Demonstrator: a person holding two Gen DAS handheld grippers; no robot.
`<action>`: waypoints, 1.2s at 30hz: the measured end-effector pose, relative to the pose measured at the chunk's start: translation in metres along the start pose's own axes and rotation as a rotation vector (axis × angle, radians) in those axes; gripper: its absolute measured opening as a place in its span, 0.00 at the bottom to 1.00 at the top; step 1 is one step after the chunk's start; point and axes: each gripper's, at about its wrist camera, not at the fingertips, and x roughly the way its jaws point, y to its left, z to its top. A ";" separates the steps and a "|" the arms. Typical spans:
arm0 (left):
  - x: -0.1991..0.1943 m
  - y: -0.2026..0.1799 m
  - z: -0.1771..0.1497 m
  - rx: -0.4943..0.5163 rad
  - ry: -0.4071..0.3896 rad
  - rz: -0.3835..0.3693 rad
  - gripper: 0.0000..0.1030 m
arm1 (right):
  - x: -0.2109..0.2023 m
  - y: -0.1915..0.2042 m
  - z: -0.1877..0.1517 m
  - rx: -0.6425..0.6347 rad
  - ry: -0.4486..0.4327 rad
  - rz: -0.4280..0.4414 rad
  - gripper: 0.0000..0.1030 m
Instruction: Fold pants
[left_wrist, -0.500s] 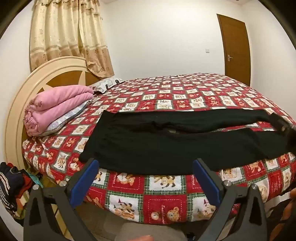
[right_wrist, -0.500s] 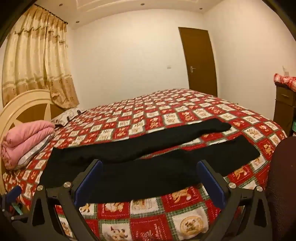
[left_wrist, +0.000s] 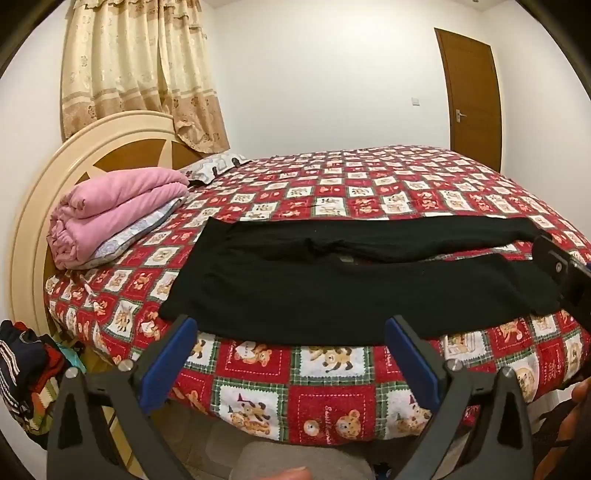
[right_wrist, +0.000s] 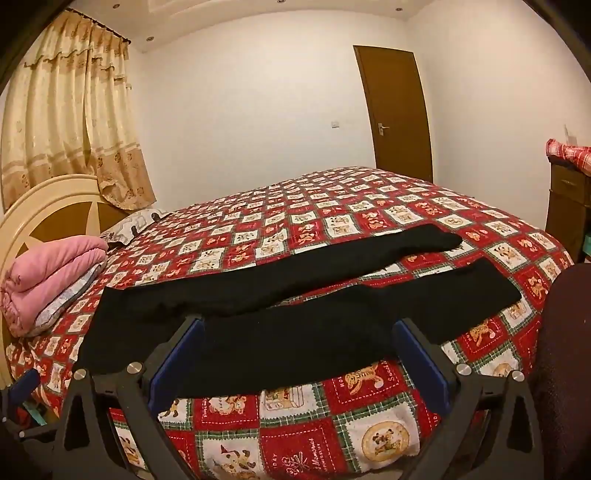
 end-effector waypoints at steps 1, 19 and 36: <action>0.000 -0.001 0.000 0.002 0.000 0.003 1.00 | 0.000 0.000 0.000 -0.002 0.000 0.001 0.99; -0.003 0.004 -0.003 0.007 -0.003 0.013 1.00 | 0.001 0.000 -0.003 -0.009 0.000 -0.007 0.99; -0.003 0.004 -0.006 0.017 0.003 0.018 1.00 | 0.001 0.000 -0.004 -0.008 0.002 -0.007 0.99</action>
